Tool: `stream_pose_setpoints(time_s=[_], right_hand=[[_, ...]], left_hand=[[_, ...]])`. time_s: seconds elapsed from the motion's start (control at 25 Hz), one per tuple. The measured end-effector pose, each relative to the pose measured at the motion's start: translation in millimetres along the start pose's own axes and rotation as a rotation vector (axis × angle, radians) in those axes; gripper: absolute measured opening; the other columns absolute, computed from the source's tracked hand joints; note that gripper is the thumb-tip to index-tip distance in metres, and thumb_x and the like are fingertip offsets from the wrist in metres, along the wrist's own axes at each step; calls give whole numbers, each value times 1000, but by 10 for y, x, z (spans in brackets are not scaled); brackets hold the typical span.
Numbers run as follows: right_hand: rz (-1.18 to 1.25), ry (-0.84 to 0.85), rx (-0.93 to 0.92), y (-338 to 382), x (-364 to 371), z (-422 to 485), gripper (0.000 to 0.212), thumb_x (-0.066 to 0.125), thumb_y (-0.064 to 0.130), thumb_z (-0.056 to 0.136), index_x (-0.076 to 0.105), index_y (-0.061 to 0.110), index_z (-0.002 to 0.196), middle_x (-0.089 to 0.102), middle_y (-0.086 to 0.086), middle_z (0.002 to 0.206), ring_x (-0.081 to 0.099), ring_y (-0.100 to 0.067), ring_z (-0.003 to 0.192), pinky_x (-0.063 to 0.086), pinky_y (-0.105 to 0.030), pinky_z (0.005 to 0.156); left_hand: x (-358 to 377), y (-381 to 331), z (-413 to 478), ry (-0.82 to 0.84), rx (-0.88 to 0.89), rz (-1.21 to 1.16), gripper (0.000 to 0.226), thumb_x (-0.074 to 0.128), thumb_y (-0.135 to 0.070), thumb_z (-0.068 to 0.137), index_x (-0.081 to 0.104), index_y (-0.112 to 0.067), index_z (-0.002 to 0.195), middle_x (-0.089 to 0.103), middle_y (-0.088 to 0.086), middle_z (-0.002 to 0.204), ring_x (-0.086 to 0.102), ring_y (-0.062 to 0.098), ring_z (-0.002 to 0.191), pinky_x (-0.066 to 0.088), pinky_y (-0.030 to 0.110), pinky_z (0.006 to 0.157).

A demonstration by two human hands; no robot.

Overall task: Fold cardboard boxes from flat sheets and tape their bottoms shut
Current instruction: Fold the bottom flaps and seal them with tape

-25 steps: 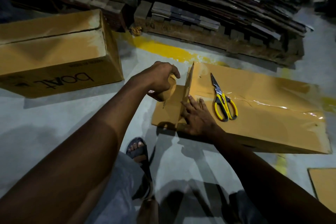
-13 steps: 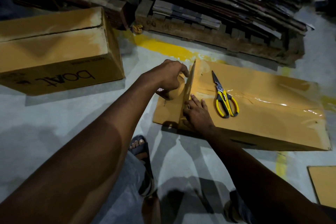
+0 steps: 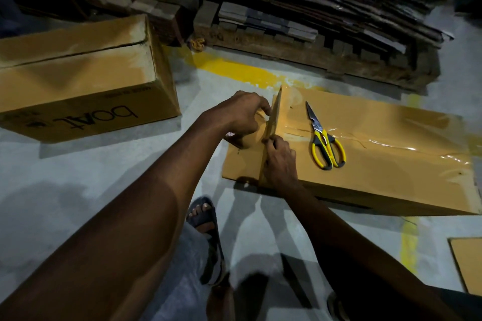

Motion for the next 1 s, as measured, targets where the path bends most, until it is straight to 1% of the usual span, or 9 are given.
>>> stream_pose_setpoints(time_s=[0.08,0.16,0.28,0.36,0.48,0.64,0.76,0.84,1.0], right_hand=[[-39,6,-54,-43,-66,51,51,66,15,88,49,12,136,46,-14,140,46,-31,125,44,-48,96],[-56,-32,-124,-155,-178,76,46,49,33,99,45,12,140,43,-16,145,41,-33,132,39,-54,103],[-182,-35,-106,-529,-275,-2,58,26,43,102,31,14,152,26,-14,159,21,-34,147,16,-59,116],[-292,6,-6,-902,-271,-108,61,25,47,102,23,17,155,18,-14,162,14,-37,148,11,-63,115],[-301,75,167,-1375,-291,-247,59,28,48,102,13,28,155,6,-9,164,10,-47,145,17,-72,107],[-209,68,186,-1650,-434,-168,56,24,46,104,7,32,156,-5,-4,165,3,-45,147,17,-64,113],[-162,65,248,-1884,-586,-55,60,28,47,103,6,31,156,-4,-5,165,4,-45,147,17,-61,115],[-141,54,210,-1977,-627,-32,61,28,49,103,7,29,156,0,-5,165,7,-42,147,15,-60,116],[-45,-5,267,-2527,-725,-161,58,26,46,104,14,23,156,8,-10,164,12,-37,148,13,-56,118]], left_hand=[[-7,-10,2,-6,-3,1,62,54,7,73,59,-26,126,52,5,137,47,27,126,41,27,79],[-18,-37,6,-13,3,15,61,55,7,75,59,-24,127,53,5,137,47,27,126,39,27,78],[2,-72,33,-4,21,43,61,55,6,75,59,-24,128,54,6,134,47,26,124,37,27,78],[43,-126,66,10,31,66,60,55,6,76,59,-24,128,54,5,134,45,26,126,37,27,80],[140,-273,146,17,57,89,59,57,5,76,59,-25,128,53,3,137,44,25,127,37,26,82],[325,-612,292,33,63,134,62,59,6,77,56,-24,131,49,7,140,42,27,130,38,27,85],[475,-925,408,30,95,155,63,60,4,77,55,-24,133,49,7,139,40,27,131,42,32,95],[565,-1113,477,29,123,151,62,61,2,77,55,-24,133,50,7,139,41,26,130,39,31,98],[779,-1411,567,-16,127,-6,62,68,1,75,58,-22,131,51,5,137,49,23,122,35,19,83]])
Point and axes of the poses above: each hand's wrist, its own z-axis towards the middle knuckle, its own x-axis out of the palm, y = z × x, the point moved 6 cm from there along z, towards the middle knuckle
